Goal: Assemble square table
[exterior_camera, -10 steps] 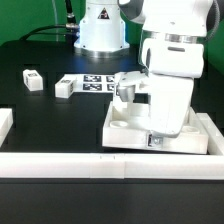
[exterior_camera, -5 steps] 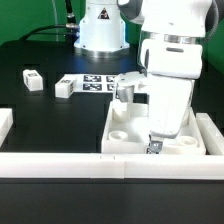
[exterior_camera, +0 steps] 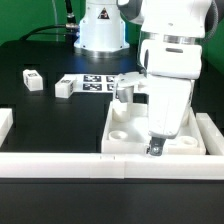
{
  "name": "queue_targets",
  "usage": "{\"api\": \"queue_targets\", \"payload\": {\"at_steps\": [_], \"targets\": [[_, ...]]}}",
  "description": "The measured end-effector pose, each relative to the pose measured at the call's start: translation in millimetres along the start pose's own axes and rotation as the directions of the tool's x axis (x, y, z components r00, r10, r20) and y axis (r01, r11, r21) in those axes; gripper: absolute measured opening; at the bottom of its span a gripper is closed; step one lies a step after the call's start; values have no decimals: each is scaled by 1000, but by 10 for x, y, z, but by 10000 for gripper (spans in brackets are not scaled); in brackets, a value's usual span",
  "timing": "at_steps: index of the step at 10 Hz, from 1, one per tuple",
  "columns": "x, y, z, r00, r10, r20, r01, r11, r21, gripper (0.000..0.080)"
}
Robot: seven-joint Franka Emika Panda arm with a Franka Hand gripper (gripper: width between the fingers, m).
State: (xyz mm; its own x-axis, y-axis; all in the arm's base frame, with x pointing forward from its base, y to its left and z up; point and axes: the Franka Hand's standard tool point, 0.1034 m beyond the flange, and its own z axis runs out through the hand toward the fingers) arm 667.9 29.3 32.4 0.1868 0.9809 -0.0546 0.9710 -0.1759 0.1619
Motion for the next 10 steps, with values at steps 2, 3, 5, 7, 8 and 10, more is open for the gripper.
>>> {"api": "queue_targets", "payload": {"at_steps": [2,3,5,7,8,10], "targets": [[-2,0,1,1000,0,0,0,1000,0,649],[-4,0,2,1000,1,0,-1,1000,0,649],[-18,12,-11,1000,3,1,-3,1000,-2,649],[-385,100,-465,998,45,46,-47,999,28,649],[-531,146,-644,994,94,52,-94,996,8,649],[-528,154,-604,989,137,48,-137,991,-2,649]]}}
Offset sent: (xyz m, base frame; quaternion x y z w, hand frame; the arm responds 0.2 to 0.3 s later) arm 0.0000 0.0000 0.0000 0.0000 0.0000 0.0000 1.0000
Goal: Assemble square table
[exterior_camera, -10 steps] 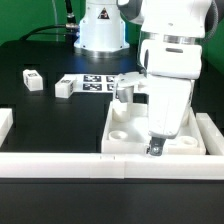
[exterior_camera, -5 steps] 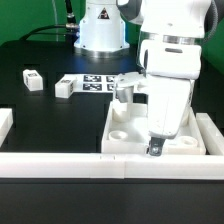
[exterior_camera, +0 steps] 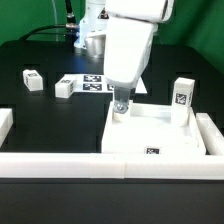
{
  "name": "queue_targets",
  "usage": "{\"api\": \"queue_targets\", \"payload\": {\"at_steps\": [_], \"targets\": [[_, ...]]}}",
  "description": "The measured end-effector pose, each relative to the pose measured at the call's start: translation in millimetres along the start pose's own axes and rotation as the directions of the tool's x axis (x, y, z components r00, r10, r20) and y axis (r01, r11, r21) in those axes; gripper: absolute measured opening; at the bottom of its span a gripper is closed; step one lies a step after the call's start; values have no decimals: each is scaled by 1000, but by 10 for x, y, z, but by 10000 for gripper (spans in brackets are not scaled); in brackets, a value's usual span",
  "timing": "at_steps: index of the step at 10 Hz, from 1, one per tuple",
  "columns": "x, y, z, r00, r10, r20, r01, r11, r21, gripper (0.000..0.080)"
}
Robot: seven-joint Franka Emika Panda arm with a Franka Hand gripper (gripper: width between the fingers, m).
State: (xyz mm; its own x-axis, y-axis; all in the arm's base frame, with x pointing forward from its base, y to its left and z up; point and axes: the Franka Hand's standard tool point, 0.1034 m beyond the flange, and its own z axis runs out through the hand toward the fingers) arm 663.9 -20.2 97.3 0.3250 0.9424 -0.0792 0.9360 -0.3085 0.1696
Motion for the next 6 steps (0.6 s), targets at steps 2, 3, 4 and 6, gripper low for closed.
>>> {"api": "queue_targets", "payload": {"at_steps": [2,3,4,6], "targets": [[0,0,1,994,111,0,-111,994,0,649],[0,-1,2,983,183,0,-183,983,0,649],[-46,-7,11,975,220,0,-220,975,1,649],[-510,-89,59,937,349,19,-350,936,30,649]]}}
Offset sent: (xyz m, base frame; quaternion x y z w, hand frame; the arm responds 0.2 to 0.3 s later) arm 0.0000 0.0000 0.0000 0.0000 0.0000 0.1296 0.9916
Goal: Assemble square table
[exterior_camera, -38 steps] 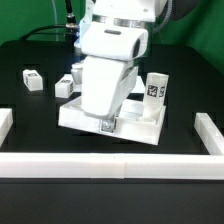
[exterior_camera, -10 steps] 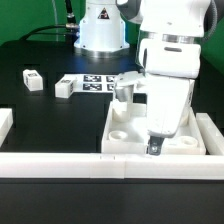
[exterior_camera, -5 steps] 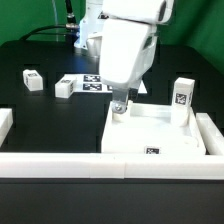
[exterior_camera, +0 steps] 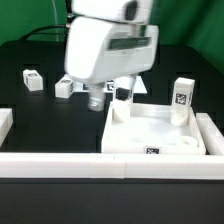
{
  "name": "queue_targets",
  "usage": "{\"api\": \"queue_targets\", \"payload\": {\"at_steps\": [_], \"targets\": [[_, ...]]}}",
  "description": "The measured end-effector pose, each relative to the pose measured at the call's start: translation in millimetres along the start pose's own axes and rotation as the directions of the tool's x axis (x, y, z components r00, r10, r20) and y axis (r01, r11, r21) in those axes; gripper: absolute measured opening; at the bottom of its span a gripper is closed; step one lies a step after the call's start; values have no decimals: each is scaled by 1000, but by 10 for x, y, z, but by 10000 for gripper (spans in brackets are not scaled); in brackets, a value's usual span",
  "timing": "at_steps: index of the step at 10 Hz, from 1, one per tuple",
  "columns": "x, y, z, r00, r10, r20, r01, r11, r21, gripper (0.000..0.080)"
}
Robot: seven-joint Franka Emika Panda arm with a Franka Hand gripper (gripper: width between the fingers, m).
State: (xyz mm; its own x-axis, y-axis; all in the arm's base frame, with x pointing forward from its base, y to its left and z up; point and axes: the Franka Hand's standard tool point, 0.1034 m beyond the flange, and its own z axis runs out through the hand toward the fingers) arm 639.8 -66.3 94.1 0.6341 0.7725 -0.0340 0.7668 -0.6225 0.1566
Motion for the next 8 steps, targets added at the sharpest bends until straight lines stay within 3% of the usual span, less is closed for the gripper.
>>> {"api": "queue_targets", "payload": {"at_steps": [2,3,4,7,8], "targets": [[-517,-10,164,961,276,27,-277,960,40,649],[-605,-22,185,924,379,42,-381,923,46,649],[-586,42,135,886,462,37,-463,885,39,649],[-552,-1,167,766,641,47,-642,766,39,649],[-588,-21,178,721,691,59,-693,719,50,649]]}}
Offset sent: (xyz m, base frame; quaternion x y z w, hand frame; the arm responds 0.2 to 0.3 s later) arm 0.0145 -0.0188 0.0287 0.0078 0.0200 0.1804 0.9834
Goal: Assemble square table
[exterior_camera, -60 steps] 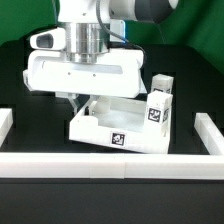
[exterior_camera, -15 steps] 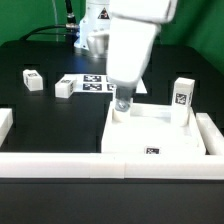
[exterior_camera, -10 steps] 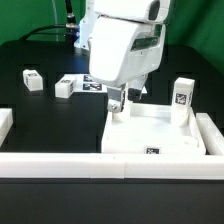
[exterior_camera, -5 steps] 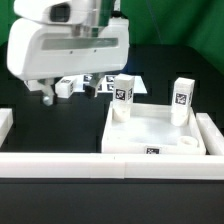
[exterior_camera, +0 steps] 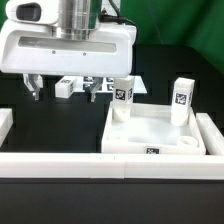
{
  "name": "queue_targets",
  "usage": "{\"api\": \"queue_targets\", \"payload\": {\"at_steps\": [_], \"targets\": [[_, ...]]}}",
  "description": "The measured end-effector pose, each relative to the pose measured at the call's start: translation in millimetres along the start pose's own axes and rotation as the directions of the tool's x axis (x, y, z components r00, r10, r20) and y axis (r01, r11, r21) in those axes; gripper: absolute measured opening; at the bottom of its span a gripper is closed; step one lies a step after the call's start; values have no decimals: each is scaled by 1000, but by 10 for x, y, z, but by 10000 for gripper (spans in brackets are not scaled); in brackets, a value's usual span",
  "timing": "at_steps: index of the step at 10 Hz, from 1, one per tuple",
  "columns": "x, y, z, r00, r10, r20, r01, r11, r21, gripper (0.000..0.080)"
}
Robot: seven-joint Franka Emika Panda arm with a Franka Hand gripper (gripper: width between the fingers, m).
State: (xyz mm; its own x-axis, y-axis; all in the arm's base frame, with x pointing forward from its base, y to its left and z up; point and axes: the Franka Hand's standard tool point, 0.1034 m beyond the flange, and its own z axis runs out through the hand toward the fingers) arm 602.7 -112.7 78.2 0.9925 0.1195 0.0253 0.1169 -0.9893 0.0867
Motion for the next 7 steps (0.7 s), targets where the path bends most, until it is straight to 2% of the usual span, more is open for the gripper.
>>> {"api": "queue_targets", "payload": {"at_steps": [1,2,4,5,7], "targets": [[-197,111,47,991,122,56,-125,991,51,649],[-360,149,65,964,237,123,-246,967,62,649],[-653,55,181,884,415,216,-436,898,60,649],[-618,38,175,883,422,206,-441,896,56,649],[-647,23,180,881,414,230,-437,897,58,649]]}}
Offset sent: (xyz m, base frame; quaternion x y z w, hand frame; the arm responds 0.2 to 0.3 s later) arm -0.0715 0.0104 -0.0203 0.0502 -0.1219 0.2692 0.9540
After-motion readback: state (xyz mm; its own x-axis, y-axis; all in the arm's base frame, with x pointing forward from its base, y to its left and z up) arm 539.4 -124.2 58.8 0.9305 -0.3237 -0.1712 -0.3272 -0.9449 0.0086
